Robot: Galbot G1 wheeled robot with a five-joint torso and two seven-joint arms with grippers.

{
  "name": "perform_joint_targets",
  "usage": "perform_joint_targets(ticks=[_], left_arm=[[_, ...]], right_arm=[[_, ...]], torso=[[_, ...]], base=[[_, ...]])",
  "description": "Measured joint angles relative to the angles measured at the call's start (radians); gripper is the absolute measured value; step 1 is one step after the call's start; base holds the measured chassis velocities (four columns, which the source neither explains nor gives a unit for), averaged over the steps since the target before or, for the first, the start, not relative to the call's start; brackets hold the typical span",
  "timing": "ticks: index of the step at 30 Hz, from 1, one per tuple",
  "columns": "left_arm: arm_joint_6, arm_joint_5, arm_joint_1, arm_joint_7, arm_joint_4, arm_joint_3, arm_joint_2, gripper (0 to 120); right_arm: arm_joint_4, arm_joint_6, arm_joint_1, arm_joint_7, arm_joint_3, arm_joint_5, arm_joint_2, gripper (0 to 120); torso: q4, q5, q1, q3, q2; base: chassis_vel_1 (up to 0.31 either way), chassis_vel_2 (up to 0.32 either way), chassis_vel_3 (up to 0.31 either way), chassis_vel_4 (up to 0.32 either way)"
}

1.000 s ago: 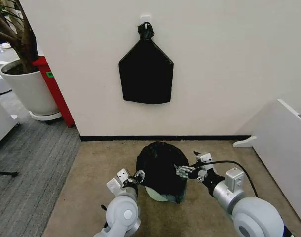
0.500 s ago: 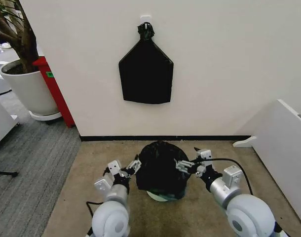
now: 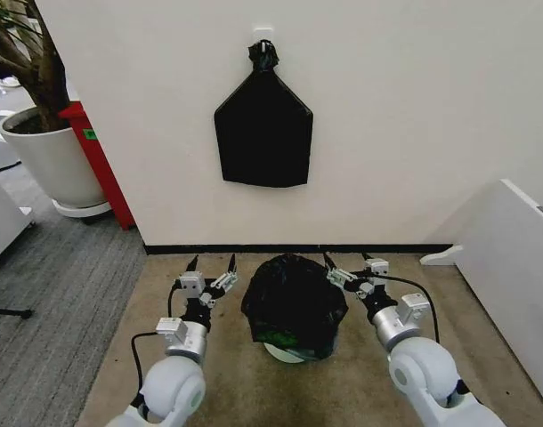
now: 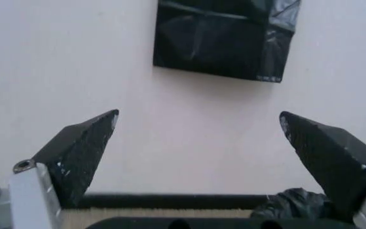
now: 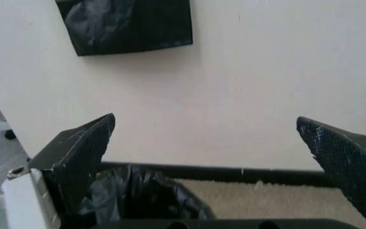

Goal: Place the garbage bag over the trash bin.

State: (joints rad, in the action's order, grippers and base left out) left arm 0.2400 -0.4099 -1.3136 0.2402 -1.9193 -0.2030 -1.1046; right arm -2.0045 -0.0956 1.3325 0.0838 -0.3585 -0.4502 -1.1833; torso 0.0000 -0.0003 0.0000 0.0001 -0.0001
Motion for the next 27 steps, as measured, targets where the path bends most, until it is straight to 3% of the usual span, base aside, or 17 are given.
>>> perform_joint_targets(ticks=[5,11,27], left_arm=[[0.078,-0.004,0.023,-0.047,0.061,-0.028,0.028,100],[0.118,-0.024,0.041,-0.062,0.111,-0.049,0.017,100],[0.128,-0.023,0.042,-0.063,0.140,-0.068,-0.010,100]], right_arm=[[0.037,0.098,-0.012,-0.053,-0.008,0.016,0.002,100],[0.077,0.162,-0.024,-0.068,-0.009,0.057,-0.009,100],[0.097,0.177,-0.024,-0.054,-0.021,0.072,-0.017,100]], torso=[[0.0001,0.0001,0.000,0.000,0.000],[0.0001,0.0003,0.000,0.000,0.000],[0.0000,0.0003,0.000,0.000,0.000]], base=[[0.000,0.000,0.000,0.000],[0.000,0.000,0.000,0.000],[0.000,0.000,0.000,0.000]])
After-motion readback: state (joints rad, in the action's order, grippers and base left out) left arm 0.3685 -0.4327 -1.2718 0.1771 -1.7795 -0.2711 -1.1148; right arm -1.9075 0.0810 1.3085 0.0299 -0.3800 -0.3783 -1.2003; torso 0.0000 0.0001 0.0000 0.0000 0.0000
